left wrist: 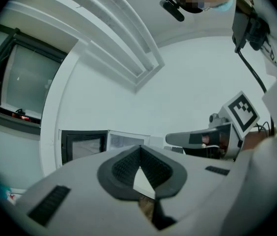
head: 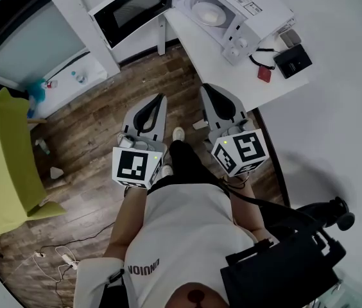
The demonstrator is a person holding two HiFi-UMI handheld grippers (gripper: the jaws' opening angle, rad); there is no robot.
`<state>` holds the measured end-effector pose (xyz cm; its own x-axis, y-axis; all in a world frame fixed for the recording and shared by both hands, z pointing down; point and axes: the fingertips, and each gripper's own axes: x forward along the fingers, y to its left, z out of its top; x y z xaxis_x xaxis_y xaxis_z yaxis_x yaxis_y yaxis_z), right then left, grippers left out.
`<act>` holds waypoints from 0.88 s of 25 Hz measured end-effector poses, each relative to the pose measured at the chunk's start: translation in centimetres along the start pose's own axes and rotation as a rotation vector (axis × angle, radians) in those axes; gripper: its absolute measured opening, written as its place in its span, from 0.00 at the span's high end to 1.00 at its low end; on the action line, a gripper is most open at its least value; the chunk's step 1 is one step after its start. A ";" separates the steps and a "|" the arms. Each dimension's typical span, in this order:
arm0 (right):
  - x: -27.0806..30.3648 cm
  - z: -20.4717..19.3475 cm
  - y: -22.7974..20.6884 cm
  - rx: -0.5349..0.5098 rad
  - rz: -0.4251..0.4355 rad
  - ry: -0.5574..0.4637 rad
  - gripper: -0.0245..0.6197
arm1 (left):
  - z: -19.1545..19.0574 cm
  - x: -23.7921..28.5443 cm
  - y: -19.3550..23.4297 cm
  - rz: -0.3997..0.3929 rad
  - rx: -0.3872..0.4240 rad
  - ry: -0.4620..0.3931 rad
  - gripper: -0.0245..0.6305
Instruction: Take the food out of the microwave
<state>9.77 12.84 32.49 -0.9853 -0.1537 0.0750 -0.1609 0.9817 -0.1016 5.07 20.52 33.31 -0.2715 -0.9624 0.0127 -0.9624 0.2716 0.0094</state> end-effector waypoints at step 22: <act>12.8 3.0 -11.9 0.037 0.042 0.007 0.93 | 0.6 16.7 6.1 0.060 -0.012 0.053 0.94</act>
<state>-1.06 -1.15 31.70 -0.9908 -0.1114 0.0770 -0.1215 0.9824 -0.1417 -5.29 6.11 32.97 -0.3269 -0.9427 0.0663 -0.9442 0.3288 0.0195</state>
